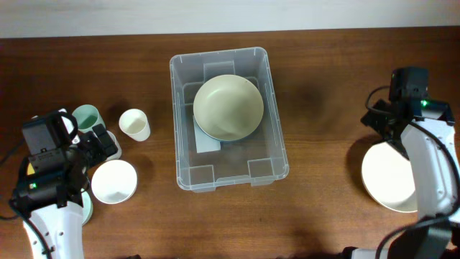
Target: Pack container
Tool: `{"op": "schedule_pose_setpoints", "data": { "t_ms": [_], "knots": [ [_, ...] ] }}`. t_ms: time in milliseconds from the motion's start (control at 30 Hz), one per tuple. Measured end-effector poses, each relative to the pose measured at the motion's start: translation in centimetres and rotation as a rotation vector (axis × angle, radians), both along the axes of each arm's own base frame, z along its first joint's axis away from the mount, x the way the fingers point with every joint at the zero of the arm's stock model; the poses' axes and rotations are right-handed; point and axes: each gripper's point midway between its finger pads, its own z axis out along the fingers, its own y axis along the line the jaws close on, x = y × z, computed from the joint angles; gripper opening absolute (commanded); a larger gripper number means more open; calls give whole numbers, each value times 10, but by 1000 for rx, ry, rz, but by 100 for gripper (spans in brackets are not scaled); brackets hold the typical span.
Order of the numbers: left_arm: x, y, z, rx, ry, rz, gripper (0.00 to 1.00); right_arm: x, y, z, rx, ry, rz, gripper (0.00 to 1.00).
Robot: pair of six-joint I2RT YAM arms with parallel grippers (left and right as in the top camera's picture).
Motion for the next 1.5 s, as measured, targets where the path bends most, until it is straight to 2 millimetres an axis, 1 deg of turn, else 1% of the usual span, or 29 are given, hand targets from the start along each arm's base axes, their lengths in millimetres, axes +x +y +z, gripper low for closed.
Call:
{"op": "schedule_pose_setpoints", "data": {
  "t_ms": [33, 167, 233, 367, 400, 500, 533, 567, 667, 767, 833, 867, 900, 933, 967, 1000, 1067, 1100, 1300, 1400, 1433, 1467, 1500],
  "knots": [
    [0, 0, 0, -2, -1, -2, 99, -4, -3, -17, 12, 27, -13, 99],
    [1, -3, 0, -13, -5, -11, 99, 1, -2, -56, 26, 38, -11, 99],
    [1, -3, 0, -13, -5, -11, 100, 4, -3, -72, 27, 42, -11, 99],
    [1, -3, 0, -15, -5, -12, 99, 10, -6, -89, 21, 55, -13, 99],
    [1, -3, 0, -16, -6, -14, 99, 11, -9, -96, 12, 69, -17, 99],
    [1, -4, 0, -16, -6, -14, 99, 11, -13, -106, -5, 91, -23, 99],
    [1, -4, 0, -16, -6, -14, 99, 10, -14, -114, -11, 113, -25, 97],
    [1, -4, 0, -16, -6, -14, 100, 10, -15, -118, -13, 123, -26, 92],
    [1, -4, 0, -17, -6, -14, 99, 6, -16, -130, -18, 161, -28, 87],
    [2, -4, 0, -18, -7, -16, 99, 5, -18, -131, -27, 164, -34, 71],
    [2, -4, 0, -19, -7, -16, 99, 5, -19, -132, -33, 169, -36, 49],
    [2, -4, 0, -19, -7, -16, 99, 4, -19, -132, -33, 170, -38, 40],
    [2, -4, 0, -19, -7, -16, 99, 4, -19, -132, -36, 172, -36, 35],
    [2, -4, 0, -19, -7, -16, 99, 3, -19, -133, -36, 176, -36, 27],
    [2, -4, 0, -19, -7, -16, 99, 3, -19, -133, -35, 178, -37, 24],
    [2, -4, 0, -19, -7, -16, 99, 3, -19, -134, -35, 180, -36, 16],
    [2, -4, 0, -19, -7, -16, 99, 3, -19, -134, -33, 179, -40, 6],
    [2, -4, 0, -19, -7, -16, 99, 3, -19, -134, -34, 181, -37, 4],
    [2, -4, 0, -19, -7, -16, 100, 2, -20, -134, -43, 183, -39, 4],
    [2, -4, 0, -19, -7, -16, 99, 4, -15, -133, -18, 191, 11, 4],
    [2, -4, 0, -19, -7, -16, 100, 8, -12, -131, 3, 182, 39, 4],
    [2, -4, 0, -19, -7, -16, 99, 22, -4, -119, 42, 137, 99, 4],
    [2, -4, 0, -19, -7, -16, 99, 41, 5, -100, 73, 67, 173, 4]
  ]
}}
